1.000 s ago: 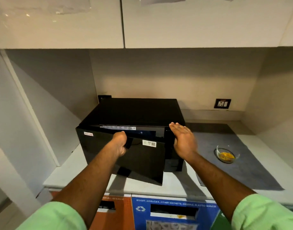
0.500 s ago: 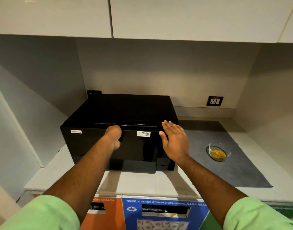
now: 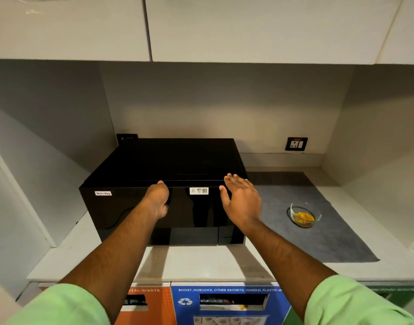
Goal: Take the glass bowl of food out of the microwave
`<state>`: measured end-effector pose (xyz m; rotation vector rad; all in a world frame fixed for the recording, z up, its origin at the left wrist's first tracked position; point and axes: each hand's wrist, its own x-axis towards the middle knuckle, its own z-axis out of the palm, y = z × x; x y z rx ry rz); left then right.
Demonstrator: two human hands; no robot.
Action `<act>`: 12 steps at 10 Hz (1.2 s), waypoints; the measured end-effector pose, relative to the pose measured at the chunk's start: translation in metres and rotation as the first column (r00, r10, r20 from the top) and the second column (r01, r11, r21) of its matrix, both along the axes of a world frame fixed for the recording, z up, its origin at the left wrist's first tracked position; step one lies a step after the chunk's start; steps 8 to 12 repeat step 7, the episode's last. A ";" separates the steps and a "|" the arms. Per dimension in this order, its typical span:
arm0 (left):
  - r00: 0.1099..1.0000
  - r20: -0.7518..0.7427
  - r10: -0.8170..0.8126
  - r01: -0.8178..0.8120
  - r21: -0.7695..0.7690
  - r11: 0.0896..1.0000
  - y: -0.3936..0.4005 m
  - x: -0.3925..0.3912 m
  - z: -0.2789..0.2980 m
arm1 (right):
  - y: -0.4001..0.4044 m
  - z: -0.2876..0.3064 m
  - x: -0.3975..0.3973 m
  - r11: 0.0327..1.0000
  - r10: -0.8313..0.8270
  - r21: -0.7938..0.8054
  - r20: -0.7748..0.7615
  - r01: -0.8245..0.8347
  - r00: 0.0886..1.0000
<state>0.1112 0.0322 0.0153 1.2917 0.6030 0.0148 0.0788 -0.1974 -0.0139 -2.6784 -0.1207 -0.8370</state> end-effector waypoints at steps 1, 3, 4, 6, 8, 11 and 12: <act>0.999 -0.043 -0.024 0.028 0.096 0.995 0.000 -0.010 -0.005 | -0.001 0.002 -0.004 0.999 0.020 -0.042 -0.053 -0.023 0.998; 0.967 -0.254 -0.017 0.136 0.460 0.877 -0.015 -0.055 -0.012 | -0.001 0.012 -0.020 0.983 0.053 -0.160 -0.228 -0.091 0.972; 0.974 -0.188 -0.128 0.225 0.714 0.663 -0.020 -0.081 -0.008 | -0.004 0.026 -0.030 0.977 0.110 -0.131 -0.375 -0.170 0.920; 0.954 -0.002 -0.299 0.082 0.963 0.257 -0.013 -0.103 0.006 | 0.004 0.042 -0.059 0.980 0.196 0.051 -0.417 -0.192 0.887; 0.925 0.044 -0.378 -0.011 0.996 0.089 -0.012 -0.109 0.018 | 0.007 0.047 -0.067 0.983 0.169 -0.001 -0.356 -0.182 0.919; 0.925 0.044 -0.378 -0.011 0.996 0.089 -0.012 -0.109 0.018 | 0.007 0.047 -0.067 0.983 0.169 -0.001 -0.356 -0.182 0.919; 0.925 0.044 -0.378 -0.011 0.996 0.089 -0.012 -0.109 0.018 | 0.007 0.047 -0.067 0.983 0.169 -0.001 -0.356 -0.182 0.919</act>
